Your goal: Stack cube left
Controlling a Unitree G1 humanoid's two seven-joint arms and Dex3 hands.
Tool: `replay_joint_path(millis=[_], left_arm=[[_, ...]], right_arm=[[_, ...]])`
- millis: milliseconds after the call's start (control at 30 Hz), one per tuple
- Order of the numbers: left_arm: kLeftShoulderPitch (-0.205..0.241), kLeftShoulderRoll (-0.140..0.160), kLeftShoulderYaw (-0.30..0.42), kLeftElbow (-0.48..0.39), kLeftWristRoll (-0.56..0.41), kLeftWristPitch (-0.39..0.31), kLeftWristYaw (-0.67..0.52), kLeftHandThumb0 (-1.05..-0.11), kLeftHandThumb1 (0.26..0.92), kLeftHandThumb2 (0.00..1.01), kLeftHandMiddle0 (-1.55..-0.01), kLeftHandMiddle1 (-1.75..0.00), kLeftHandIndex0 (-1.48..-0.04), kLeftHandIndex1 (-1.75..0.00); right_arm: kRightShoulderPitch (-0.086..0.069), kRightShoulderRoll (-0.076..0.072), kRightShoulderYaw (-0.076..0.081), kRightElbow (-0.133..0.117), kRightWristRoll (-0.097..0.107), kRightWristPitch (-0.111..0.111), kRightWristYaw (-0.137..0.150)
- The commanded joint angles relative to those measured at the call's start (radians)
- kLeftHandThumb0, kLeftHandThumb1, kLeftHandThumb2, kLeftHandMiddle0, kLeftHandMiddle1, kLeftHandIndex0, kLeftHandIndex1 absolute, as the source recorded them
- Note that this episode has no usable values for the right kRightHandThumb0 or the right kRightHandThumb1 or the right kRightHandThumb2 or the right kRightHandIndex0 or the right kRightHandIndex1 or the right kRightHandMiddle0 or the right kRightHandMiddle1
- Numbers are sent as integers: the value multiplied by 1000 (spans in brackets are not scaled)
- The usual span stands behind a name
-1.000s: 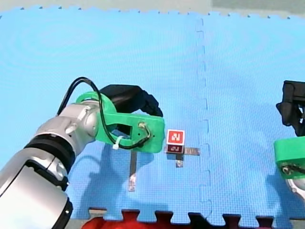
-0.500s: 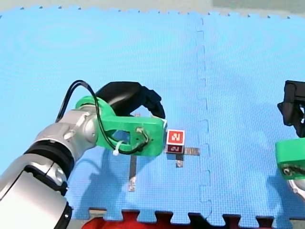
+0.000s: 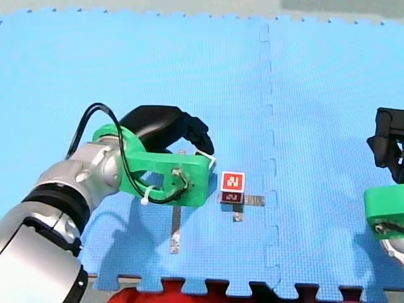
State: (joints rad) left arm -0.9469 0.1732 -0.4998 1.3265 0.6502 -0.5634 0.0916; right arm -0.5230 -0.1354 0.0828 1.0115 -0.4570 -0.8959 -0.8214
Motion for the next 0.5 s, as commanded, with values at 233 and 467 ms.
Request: replay_joint_path(millis=[233, 467], left_arm=[[-66, 21, -3, -29, 1, 13, -60, -437, 813, 4, -965, -1746, -1196, -198], [-71, 46, 13, -97, -23, -19, -90, -453, 808, 1, -964, -1746, -1212, -171]], right_arm=[[-1, 3, -9, 18, 28, -20, 22], [-7, 8, -12, 32, 36, -25, 30]])
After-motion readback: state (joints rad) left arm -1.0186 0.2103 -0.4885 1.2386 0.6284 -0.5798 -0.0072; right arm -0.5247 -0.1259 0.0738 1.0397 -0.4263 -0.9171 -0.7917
